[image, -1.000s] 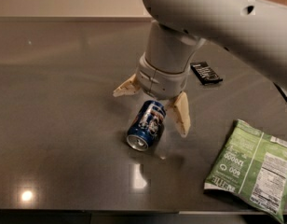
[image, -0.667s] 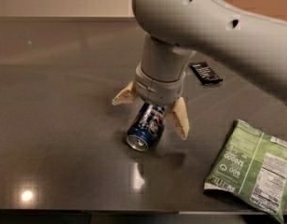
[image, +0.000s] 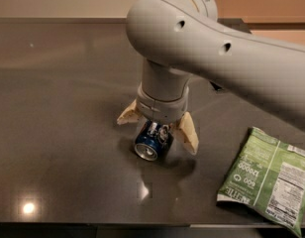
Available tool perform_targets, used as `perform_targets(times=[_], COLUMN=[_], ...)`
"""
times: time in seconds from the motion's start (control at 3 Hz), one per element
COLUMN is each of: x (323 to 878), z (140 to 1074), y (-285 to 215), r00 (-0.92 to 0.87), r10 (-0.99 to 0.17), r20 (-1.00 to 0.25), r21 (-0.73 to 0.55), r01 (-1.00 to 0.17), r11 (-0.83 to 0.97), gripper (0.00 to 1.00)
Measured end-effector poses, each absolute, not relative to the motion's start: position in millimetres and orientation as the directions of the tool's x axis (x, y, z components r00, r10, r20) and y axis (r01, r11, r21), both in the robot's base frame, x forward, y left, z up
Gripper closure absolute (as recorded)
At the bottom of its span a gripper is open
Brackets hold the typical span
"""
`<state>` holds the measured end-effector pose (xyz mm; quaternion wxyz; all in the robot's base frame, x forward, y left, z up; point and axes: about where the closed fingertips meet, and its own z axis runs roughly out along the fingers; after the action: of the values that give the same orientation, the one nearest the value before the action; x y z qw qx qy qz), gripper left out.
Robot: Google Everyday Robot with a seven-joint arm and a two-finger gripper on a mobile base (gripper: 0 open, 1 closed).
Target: Place pepsi can upright
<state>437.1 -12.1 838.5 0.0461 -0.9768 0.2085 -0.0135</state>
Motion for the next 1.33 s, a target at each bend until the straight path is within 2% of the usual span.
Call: perform_targets(times=[0.33,1.0,1.33], x=[434.3,433.4,436.9], z=[833.8,841.4,857.3], y=[-10.6,-6.0,-2.8], r00=[0.918,0.917,0.877], r10=[-0.397,-0.398,-0.477], r20=[0.018,0.030,-0.046], r21=[-0.069,-0.042,-0.058], r01=[-0.394,-0.397,-0.479], r11=[-0.916,-0.917,-0.876], gripper=[0.18,0.65,0.87])
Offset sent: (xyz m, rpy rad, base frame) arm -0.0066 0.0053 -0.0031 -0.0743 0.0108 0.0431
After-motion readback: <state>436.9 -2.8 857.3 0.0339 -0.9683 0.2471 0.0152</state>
